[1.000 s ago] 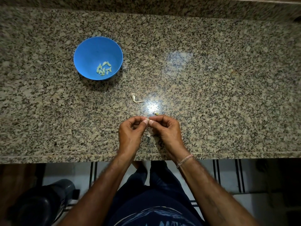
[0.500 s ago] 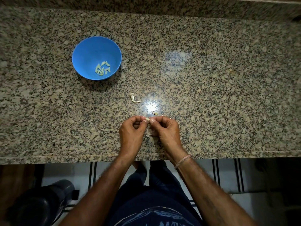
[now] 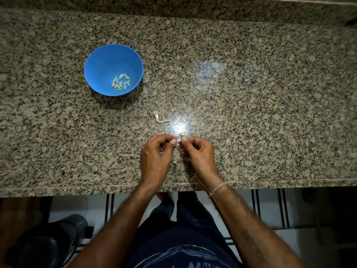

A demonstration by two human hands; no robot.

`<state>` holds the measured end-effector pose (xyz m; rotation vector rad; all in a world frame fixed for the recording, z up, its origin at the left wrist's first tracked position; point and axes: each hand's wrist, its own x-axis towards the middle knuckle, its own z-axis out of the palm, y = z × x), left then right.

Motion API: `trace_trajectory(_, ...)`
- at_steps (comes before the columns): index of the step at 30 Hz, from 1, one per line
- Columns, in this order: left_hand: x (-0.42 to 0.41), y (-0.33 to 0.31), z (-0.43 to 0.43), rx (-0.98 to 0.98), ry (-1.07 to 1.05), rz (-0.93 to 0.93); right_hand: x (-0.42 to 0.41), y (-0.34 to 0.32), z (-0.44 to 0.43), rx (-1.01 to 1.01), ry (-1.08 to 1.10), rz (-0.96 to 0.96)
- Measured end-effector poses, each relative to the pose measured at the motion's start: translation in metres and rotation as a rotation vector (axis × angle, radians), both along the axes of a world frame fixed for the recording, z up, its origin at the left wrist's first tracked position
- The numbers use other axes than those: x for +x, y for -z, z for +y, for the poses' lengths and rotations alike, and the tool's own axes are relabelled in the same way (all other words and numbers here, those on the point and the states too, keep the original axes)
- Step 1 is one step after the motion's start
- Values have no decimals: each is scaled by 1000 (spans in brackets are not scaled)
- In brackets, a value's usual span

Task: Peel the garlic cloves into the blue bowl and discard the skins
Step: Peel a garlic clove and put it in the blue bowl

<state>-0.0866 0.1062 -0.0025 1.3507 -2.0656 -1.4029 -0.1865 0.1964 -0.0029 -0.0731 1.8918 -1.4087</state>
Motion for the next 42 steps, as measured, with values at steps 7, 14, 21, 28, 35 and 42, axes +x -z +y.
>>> trace_trajectory(7,3,6,-3,16,13,-39,0,0,-2,40,-102,158)
trace_trajectory(14,13,11,-22,-187,-58,-220,-5,8,5,60,-245,385)
trace_trajectory(21,28,13,-43,-155,-132,-76,0,10,21,81,-352,591)
trace_trajectory(28,40,26,9,-326,311,-309,-20,20,20,253,-496,771)
trace_trajectory(35,15,23,-7,-327,226,-222,-3,14,8,150,-731,900)
trace_trajectory(42,30,24,-2,-360,251,-153,0,13,47,213,-379,656)
